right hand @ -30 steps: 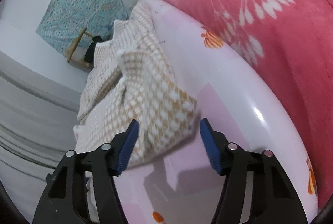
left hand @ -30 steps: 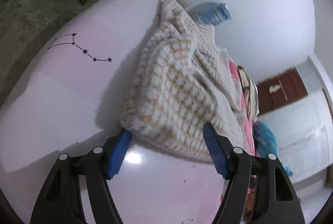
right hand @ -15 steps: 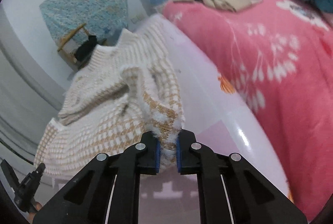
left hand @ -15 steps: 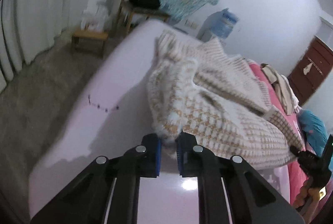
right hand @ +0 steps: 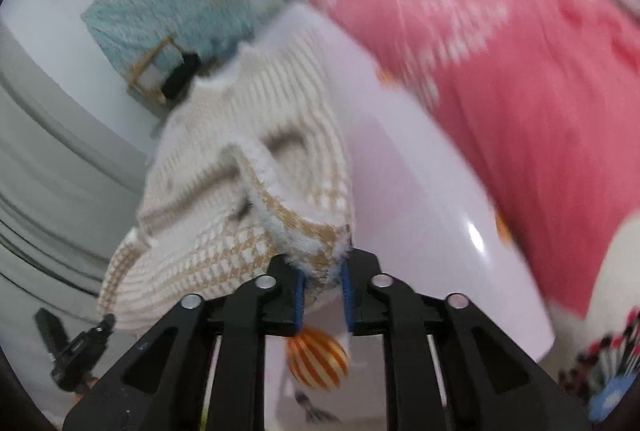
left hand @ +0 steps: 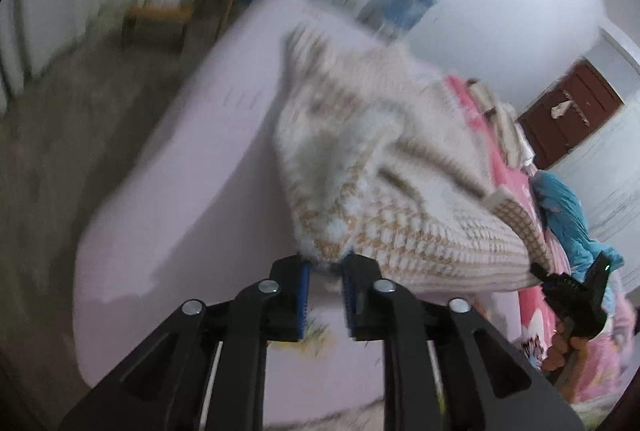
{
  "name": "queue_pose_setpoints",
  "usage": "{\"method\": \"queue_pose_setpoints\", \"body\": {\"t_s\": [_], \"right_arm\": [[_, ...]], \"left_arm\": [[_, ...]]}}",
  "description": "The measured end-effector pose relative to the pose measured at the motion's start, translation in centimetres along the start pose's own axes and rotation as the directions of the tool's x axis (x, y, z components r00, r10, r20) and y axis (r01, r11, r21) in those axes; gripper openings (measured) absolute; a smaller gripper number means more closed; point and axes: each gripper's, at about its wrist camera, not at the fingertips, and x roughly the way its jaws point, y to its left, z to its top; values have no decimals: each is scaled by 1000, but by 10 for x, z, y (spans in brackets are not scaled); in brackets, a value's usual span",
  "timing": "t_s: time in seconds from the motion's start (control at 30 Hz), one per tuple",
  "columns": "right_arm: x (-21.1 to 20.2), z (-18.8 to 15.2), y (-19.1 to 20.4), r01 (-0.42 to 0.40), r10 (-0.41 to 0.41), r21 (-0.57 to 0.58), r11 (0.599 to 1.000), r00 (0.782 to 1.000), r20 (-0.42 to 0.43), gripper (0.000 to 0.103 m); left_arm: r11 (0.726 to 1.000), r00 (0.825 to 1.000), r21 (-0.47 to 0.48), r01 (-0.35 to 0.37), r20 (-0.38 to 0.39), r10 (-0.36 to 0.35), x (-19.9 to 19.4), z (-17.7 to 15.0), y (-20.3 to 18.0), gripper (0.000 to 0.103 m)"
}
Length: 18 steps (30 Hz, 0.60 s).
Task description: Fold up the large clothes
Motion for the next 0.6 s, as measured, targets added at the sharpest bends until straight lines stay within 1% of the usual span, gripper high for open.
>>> {"method": "queue_pose_setpoints", "body": {"t_s": [0.03,0.07,0.1,0.13,0.2,0.27,0.33,0.37,0.4,0.43,0.47,0.5,0.53,0.57,0.6], "right_arm": [[3,-4,-7,9,-8,20,1000,1000,-21,23],[2,-8,-17,12,-10,51,999,999,-34,29],[-1,-7,-23,13,-11,71,997,999,-32,37],[-7,-6,-30,13,-11,90,996,1000,-19,39],[-27,0,-39,44,-49,113,993,998,43,46],[-40,9,-42,68,-80,122,990,992,96,47],[-42,15,-34,57,-69,96,994,991,118,47],[-38,18,-22,44,-51,61,997,992,119,47],[-33,20,-10,26,-29,25,999,993,112,47],[-22,22,10,2,1,-36,999,996,91,47],[-13,24,23,-2,8,-76,997,997,76,47],[0,24,40,3,4,-130,992,998,57,49],[11,26,53,18,-10,-178,984,999,45,49],[27,27,70,49,-39,-243,969,998,45,49],[36,29,73,62,-53,-268,961,998,43,49]], "left_arm": [[999,1000,-43,8,-23,-9,2,-1,11,21],[994,999,-107,28,-41,-33,2,-2,26,22],[986,999,-164,32,-29,-37,-3,-1,39,23],[979,1000,-200,31,11,-29,-12,3,50,25],[969,995,-243,46,100,-22,-34,10,65,31],[969,984,-246,13,173,31,-51,18,71,32],[981,976,-192,-21,210,62,-53,29,60,32],[987,976,-161,-22,212,56,-52,31,51,32],[993,977,-121,-7,209,33,-45,35,39,32],[999,982,-52,18,190,-8,-34,39,19,34],[1000,985,-4,26,170,-25,-26,42,10,36],[998,990,67,17,139,-26,-11,43,-12,41],[993,993,116,-9,121,-5,2,45,-26,43],[977,992,194,-82,111,61,20,45,-46,43],[956,987,256,-140,117,113,34,45,-59,43]]}}
